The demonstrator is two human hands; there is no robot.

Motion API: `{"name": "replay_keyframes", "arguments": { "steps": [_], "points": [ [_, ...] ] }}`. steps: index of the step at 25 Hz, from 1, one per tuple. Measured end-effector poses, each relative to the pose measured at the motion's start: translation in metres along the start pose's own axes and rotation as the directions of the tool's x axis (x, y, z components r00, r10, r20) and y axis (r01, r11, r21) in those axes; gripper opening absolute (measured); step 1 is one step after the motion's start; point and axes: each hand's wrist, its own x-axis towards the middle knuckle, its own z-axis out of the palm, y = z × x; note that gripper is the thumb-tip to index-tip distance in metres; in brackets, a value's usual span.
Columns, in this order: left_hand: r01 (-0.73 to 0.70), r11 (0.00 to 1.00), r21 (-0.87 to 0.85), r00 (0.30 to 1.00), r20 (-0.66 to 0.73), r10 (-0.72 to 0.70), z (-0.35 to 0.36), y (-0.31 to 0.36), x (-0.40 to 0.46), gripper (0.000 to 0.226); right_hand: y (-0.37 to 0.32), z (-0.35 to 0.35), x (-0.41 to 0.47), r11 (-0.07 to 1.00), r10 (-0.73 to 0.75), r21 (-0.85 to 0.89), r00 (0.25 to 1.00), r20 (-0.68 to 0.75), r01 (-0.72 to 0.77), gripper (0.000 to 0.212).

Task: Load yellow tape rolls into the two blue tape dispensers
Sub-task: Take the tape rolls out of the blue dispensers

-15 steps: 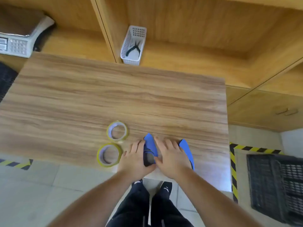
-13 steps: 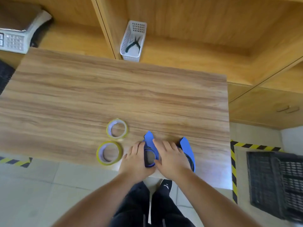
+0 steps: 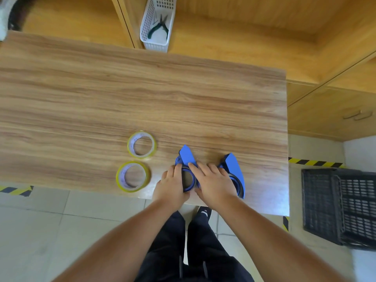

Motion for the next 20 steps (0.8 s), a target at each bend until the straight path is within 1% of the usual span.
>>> {"name": "replay_keyframes", "arguments": {
  "steps": [3, 6, 12, 20],
  "points": [
    [-0.055, 0.998, -0.002, 0.997, 0.049, 0.055, -0.009, -0.015, 0.0, 0.095, 0.003, -0.003, 0.0, 0.999, 0.012, -0.031, 1.0, 0.01, -0.011, 0.082],
    [-0.078, 0.997, -0.021, 0.993, 0.082, 0.08, -0.016, -0.021, 0.002, 0.097, 0.005, -0.005, -0.001, 0.999, 0.011, -0.032, 1.0, 0.017, -0.01, 0.081],
    [-0.079, 0.993, -0.091, 0.995, 0.052, 0.084, -0.02, -0.016, -0.002, 0.091, 0.009, -0.008, -0.001, 1.0, -0.01, -0.014, 1.0, 0.013, 0.01, 0.078],
    [-0.149, 0.985, -0.092, 0.989, 0.006, 0.15, -0.039, -0.014, -0.013, 0.088, 0.009, -0.011, 0.001, 1.0, -0.002, -0.022, 1.0, 0.022, 0.003, 0.079]
  ]
}}
